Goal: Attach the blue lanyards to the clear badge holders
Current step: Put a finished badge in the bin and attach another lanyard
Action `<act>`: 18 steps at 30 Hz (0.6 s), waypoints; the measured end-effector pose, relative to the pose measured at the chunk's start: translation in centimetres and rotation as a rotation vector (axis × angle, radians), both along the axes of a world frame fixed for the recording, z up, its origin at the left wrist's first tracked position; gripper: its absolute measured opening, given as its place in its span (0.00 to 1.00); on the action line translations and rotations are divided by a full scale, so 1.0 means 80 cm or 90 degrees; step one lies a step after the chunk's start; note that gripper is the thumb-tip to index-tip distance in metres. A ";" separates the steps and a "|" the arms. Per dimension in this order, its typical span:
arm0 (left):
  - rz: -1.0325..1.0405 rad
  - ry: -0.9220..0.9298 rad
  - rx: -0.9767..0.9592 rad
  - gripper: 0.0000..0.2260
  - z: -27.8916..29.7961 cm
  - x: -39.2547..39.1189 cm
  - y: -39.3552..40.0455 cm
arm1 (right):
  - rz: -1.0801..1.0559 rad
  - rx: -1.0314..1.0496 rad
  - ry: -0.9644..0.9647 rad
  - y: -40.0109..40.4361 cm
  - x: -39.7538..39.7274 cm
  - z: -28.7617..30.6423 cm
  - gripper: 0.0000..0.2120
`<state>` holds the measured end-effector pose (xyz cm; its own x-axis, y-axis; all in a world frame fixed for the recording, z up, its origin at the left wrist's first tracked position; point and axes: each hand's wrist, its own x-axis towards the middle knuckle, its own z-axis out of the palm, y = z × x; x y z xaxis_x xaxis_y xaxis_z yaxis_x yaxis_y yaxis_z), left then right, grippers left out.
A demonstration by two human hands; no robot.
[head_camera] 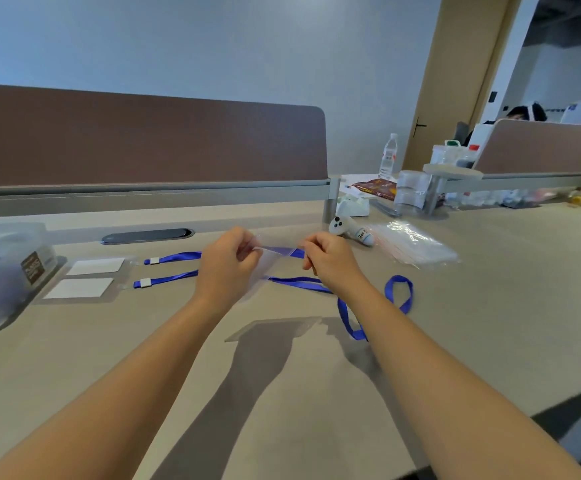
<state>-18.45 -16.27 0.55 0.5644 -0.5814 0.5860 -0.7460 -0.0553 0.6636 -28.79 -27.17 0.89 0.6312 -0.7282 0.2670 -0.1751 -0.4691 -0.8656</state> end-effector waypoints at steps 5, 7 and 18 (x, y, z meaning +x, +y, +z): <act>0.006 0.044 0.009 0.05 -0.010 -0.013 0.016 | 0.004 0.034 0.010 0.028 -0.015 -0.010 0.10; 0.004 0.064 0.005 0.07 -0.014 -0.017 0.026 | 0.003 0.043 0.018 0.039 -0.016 -0.013 0.13; 0.027 -0.015 -0.007 0.03 -0.016 -0.015 0.063 | 0.077 0.205 0.006 0.076 -0.007 -0.001 0.14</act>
